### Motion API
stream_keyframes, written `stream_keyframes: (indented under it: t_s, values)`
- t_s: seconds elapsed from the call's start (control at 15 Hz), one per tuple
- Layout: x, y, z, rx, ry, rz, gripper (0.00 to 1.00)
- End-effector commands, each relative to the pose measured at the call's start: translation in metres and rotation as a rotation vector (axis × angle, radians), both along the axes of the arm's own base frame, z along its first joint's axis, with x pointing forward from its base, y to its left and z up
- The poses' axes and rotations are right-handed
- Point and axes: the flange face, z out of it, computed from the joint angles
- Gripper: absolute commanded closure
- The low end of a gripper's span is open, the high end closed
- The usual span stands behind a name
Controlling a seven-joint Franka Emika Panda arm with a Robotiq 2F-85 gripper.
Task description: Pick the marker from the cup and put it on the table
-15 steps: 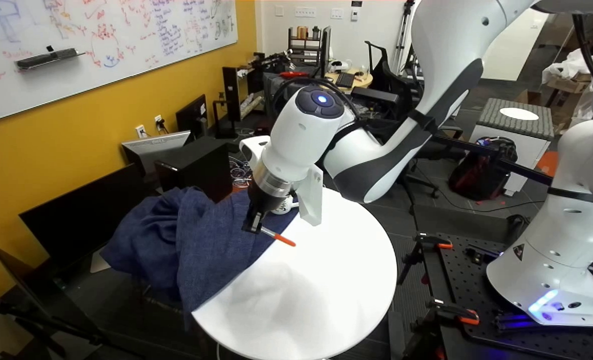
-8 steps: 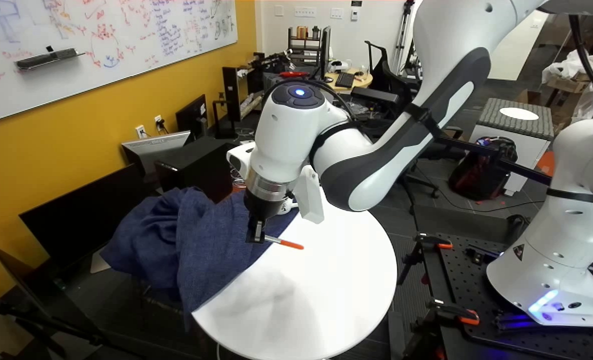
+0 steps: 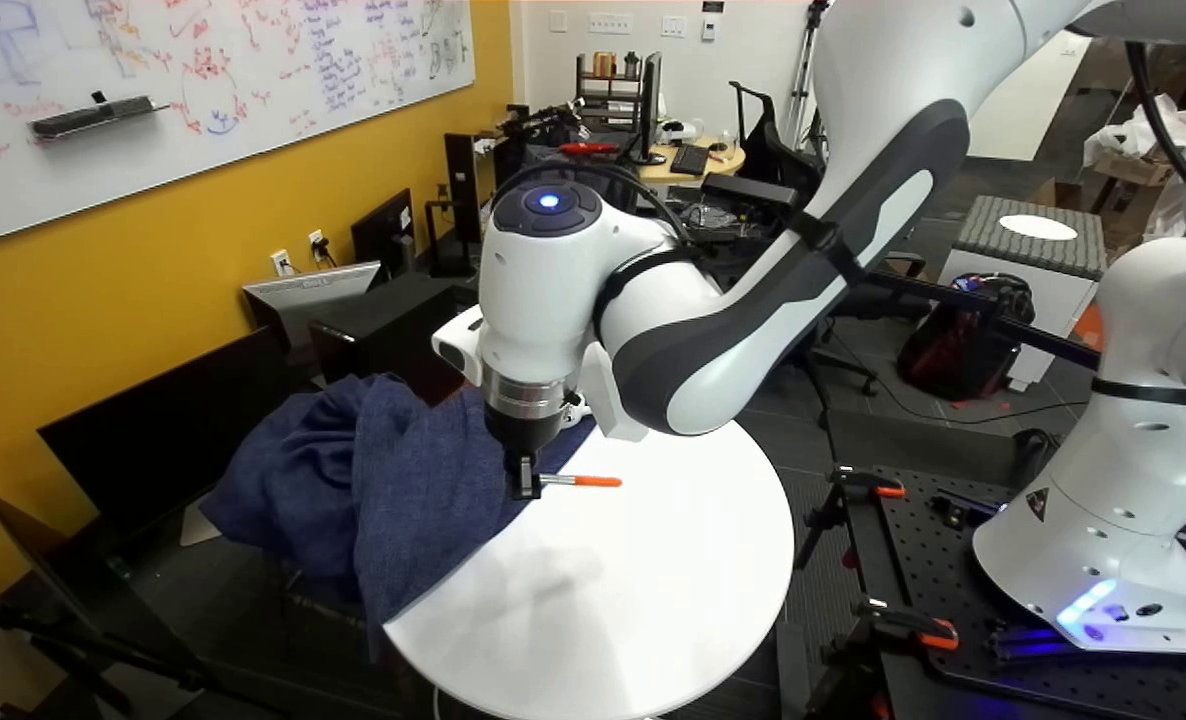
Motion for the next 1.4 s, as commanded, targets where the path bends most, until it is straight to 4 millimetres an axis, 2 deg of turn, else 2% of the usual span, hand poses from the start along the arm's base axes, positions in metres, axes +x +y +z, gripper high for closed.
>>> stream_keyframes:
  t_s: [0.0,0.2,0.27,0.33,0.47,0.87,1.33]
  values:
    - [0.005,0.006,-0.001,-0.008,0.059,0.058,0.97]
    - [0.003,0.008,-0.003,-0.014,0.082,0.096,0.97]
    - [0.003,0.008,-0.003,-0.015,0.089,0.101,0.63]
    - [0.002,0.007,-0.002,-0.016,0.092,0.102,0.62]
    - [0.003,0.006,-0.001,-0.016,0.098,0.102,0.49]
    - [0.007,0.004,0.006,-0.019,0.083,0.086,0.02]
    - [0.015,-0.009,0.026,-0.025,0.024,0.029,0.00]
